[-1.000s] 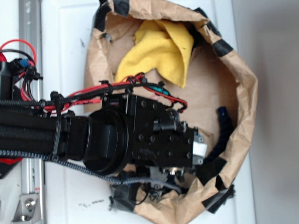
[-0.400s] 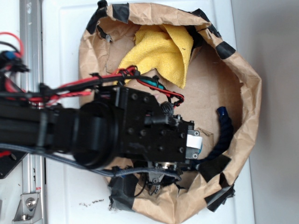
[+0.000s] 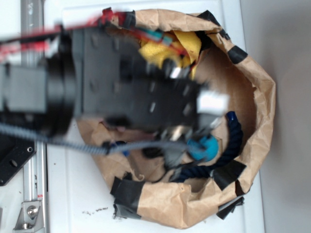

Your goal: Grab the wood chip.

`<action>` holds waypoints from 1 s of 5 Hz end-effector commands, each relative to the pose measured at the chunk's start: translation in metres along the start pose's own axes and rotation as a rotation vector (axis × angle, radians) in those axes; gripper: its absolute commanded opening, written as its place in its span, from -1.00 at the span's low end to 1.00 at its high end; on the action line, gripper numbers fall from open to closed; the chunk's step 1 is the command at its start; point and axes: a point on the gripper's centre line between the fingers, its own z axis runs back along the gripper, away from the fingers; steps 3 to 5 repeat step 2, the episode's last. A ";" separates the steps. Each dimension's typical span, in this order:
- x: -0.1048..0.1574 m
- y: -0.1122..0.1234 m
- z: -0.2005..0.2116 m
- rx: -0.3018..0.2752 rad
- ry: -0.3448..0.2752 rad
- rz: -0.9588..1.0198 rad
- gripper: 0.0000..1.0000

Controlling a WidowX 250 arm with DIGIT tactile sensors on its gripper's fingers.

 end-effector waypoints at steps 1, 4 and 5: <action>0.022 0.007 0.035 0.042 -0.061 0.043 -1.00; 0.013 0.007 0.037 0.047 -0.044 0.038 -1.00; 0.013 0.007 0.037 0.047 -0.044 0.038 -1.00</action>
